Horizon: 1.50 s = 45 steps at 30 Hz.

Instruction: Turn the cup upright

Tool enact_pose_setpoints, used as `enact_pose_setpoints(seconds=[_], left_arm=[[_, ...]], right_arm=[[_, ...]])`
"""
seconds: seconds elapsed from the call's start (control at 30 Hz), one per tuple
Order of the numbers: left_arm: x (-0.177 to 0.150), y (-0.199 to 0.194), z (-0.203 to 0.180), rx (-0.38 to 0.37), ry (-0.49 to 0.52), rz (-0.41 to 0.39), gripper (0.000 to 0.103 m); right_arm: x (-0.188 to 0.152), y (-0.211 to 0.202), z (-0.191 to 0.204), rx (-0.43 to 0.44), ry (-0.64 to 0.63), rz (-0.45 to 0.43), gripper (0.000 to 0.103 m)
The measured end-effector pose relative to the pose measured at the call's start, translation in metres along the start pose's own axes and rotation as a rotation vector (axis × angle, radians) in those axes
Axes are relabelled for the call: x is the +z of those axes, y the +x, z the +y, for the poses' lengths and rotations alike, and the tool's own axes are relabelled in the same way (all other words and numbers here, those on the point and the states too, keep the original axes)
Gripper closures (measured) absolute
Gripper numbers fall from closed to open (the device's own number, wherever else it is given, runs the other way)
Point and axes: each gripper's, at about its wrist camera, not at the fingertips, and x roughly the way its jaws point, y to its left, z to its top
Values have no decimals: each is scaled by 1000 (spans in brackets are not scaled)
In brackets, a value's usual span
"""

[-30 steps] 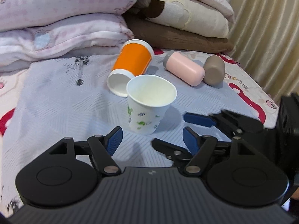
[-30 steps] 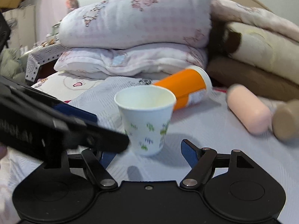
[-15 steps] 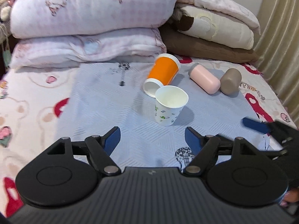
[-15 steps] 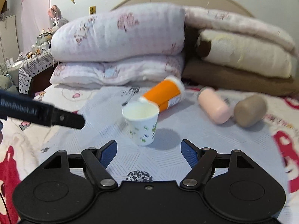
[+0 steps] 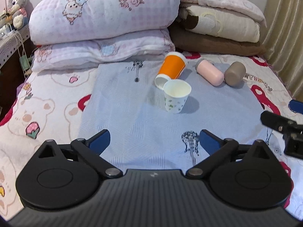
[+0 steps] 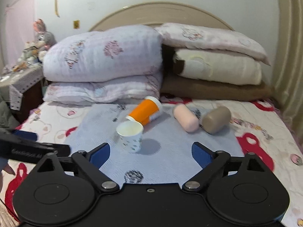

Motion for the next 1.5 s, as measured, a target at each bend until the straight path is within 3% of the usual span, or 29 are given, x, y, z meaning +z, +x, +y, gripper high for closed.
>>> enact_pose_setpoints(seconds=[0.13,0.33,0.7,1.5], left_arm=[[-8,-4,12,8,-41,26,0],[-10,-8,22,64,-53,51,0],[-10,-11,18,73,-23,77,0],[-9,-12,17,89,-8,106,0]], right_arm=[[0,-7,8,-61,-21,5,6],[0,-11,13,-49,-7,34,6],[-9,-3,8,-80,53,114,6],[-11,-1,6,-88,51,114,6]])
